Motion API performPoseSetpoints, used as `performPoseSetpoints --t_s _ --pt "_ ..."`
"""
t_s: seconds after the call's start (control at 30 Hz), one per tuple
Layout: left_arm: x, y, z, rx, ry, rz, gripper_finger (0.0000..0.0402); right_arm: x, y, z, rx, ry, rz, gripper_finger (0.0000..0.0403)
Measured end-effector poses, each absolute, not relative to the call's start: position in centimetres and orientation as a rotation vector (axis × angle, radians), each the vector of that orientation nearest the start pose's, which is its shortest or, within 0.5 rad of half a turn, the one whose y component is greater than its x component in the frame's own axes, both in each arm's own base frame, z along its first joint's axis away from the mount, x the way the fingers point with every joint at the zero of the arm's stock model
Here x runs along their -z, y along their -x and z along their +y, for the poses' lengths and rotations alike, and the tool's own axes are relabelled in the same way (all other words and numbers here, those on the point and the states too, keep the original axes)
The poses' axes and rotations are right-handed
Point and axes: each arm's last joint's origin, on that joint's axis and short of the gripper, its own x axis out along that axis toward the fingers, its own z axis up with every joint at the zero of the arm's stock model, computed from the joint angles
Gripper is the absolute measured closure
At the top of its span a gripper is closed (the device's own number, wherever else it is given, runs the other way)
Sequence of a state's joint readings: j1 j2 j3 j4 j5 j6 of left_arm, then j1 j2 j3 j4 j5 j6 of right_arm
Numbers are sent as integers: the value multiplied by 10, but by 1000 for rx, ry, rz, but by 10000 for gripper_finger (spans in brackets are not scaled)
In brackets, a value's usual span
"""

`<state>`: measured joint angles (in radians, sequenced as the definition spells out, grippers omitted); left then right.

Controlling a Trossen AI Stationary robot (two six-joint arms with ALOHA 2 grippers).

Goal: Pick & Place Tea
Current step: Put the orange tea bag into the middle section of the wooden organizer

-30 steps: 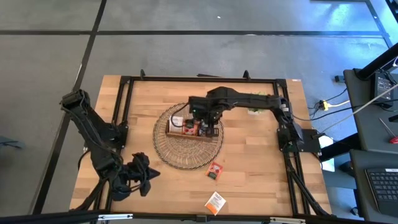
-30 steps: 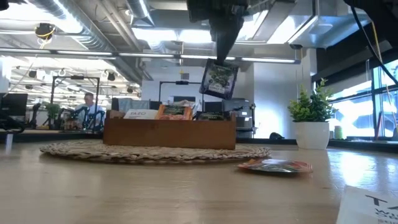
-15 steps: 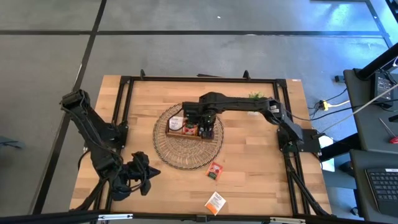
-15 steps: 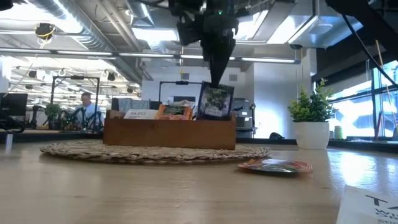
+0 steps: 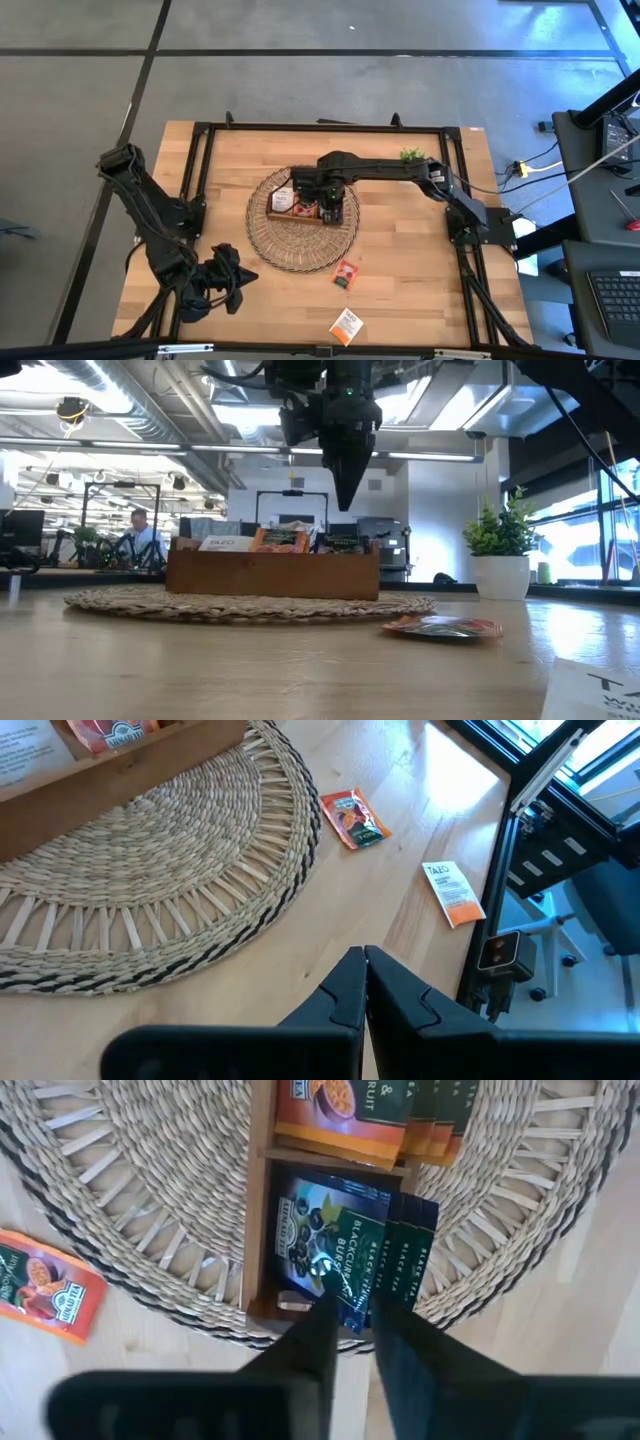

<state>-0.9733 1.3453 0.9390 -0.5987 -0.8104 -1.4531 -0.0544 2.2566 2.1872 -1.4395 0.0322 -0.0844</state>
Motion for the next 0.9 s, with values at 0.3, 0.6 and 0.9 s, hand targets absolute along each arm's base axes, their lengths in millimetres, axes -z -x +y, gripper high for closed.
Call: performPoseSetpoints --t_s 0.3,0.6,0.9 --pt "-245 -162 -201 -296 592 565 400 -297 -431 -16 175 56 1393 256" --pt "-247 -182 -213 -222 454 434 400 -351 -395 85 -2 54 1228 248" --pt "-214 -242 -220 -107 465 489 400 -327 -388 181 -192 72 1092 248"
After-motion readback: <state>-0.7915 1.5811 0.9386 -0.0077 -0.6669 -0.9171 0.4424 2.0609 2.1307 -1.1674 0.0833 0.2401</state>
